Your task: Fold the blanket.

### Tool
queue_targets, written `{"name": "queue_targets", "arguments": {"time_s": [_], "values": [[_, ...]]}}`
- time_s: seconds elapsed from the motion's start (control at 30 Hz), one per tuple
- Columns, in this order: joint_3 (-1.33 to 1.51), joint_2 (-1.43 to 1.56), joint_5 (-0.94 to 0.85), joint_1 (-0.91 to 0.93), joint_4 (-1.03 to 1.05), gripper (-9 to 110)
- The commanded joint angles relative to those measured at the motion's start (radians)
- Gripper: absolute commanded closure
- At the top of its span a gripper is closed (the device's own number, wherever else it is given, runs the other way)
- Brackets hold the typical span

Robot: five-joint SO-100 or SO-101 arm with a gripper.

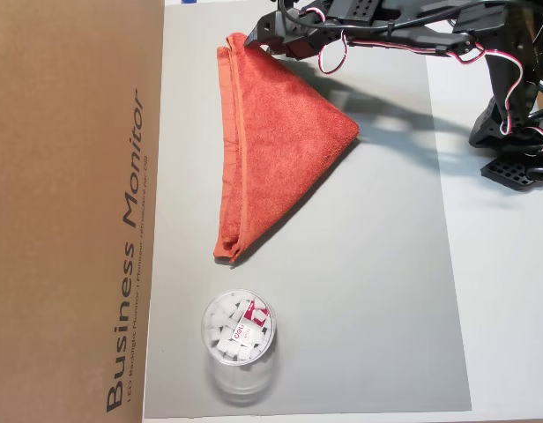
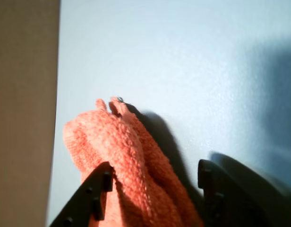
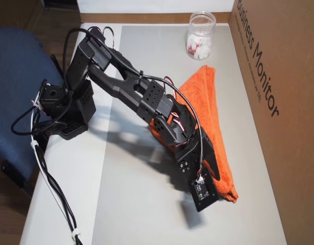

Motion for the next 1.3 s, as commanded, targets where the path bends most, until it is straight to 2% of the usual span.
{"name": "queue_targets", "arguments": {"time_s": [0.0, 0.63, 0.9, 1.03, 1.27], "values": [[0.015, 0.143, -0.100, 0.014, 0.002, 83], [0.307, 0.569, -0.640, 0.005, 0.000, 83], [0.359, 0.678, -0.882, -0.025, -0.003, 98], [0.364, 0.715, -0.948, -0.048, 0.000, 102], [0.374, 0.796, -1.003, -0.137, 0.000, 102]]}}
